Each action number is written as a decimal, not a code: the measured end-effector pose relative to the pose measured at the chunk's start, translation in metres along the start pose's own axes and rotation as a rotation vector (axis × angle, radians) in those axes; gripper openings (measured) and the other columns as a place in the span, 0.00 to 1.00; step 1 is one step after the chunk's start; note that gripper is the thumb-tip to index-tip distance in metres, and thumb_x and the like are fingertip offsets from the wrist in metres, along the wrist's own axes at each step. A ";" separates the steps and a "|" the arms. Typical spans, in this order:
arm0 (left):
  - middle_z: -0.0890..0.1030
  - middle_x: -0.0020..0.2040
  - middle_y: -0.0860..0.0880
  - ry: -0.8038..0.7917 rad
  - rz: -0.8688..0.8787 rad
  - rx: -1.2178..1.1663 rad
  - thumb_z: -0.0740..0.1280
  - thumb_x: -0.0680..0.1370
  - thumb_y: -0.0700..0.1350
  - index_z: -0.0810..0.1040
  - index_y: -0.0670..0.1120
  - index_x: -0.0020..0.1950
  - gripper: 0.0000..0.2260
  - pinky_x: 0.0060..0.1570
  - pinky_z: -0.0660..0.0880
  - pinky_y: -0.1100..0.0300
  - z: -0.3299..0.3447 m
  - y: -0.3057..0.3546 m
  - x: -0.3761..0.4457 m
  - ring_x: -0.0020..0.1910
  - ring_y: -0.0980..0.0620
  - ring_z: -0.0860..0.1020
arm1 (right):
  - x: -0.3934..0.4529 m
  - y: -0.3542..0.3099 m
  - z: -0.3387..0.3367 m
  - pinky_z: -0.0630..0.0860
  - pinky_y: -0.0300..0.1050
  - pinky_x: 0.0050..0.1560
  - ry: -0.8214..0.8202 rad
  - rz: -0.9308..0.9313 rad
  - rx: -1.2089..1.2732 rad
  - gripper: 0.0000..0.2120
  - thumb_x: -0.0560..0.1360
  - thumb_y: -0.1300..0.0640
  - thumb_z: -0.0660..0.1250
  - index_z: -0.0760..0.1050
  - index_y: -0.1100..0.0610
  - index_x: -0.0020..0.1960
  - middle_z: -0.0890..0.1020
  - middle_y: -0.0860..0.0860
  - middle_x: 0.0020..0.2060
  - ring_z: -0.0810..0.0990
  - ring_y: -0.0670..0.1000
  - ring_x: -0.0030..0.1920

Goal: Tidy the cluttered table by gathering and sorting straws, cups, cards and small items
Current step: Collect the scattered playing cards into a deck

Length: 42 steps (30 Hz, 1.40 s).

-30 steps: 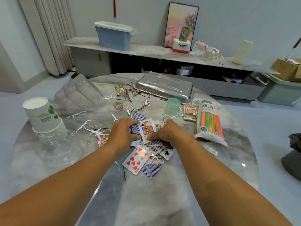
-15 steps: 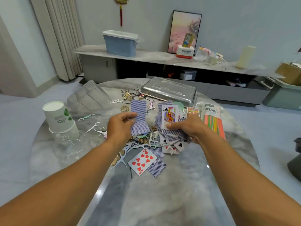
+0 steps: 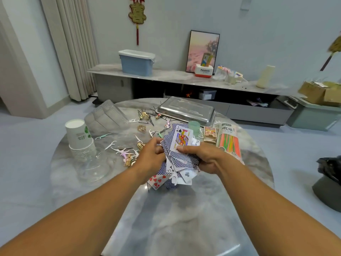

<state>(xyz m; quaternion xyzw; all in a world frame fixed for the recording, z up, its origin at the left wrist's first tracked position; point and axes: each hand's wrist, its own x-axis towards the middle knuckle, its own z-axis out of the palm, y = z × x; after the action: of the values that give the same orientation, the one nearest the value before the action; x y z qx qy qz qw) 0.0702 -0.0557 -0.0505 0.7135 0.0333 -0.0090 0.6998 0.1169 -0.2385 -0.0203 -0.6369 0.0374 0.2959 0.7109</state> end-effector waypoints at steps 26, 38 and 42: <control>0.83 0.62 0.47 -0.060 -0.215 -0.139 0.50 0.82 0.67 0.71 0.54 0.73 0.27 0.60 0.79 0.43 0.036 -0.030 -0.037 0.59 0.46 0.83 | -0.026 0.057 -0.003 0.83 0.56 0.54 0.022 -0.231 -0.525 0.22 0.69 0.70 0.78 0.79 0.59 0.61 0.87 0.56 0.51 0.86 0.56 0.52; 0.78 0.65 0.48 0.008 -0.213 0.883 0.74 0.75 0.57 0.72 0.49 0.72 0.29 0.58 0.76 0.52 -0.005 -0.026 -0.028 0.61 0.46 0.78 | -0.040 0.018 -0.040 0.85 0.58 0.43 0.325 0.103 -0.341 0.26 0.68 0.67 0.79 0.73 0.63 0.63 0.87 0.61 0.47 0.87 0.61 0.44; 0.74 0.67 0.45 -0.015 -0.197 1.170 0.72 0.69 0.70 0.74 0.49 0.69 0.36 0.61 0.72 0.50 0.009 -0.034 -0.031 0.67 0.43 0.71 | -0.039 0.036 -0.041 0.81 0.67 0.54 0.388 0.264 -0.384 0.29 0.69 0.68 0.79 0.71 0.65 0.66 0.84 0.64 0.53 0.86 0.64 0.51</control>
<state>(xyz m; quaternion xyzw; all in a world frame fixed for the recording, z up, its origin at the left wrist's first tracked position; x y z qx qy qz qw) 0.0377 -0.0647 -0.0822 0.9743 0.0838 -0.0959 0.1860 0.0813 -0.2903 -0.0428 -0.7940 0.1982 0.2603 0.5123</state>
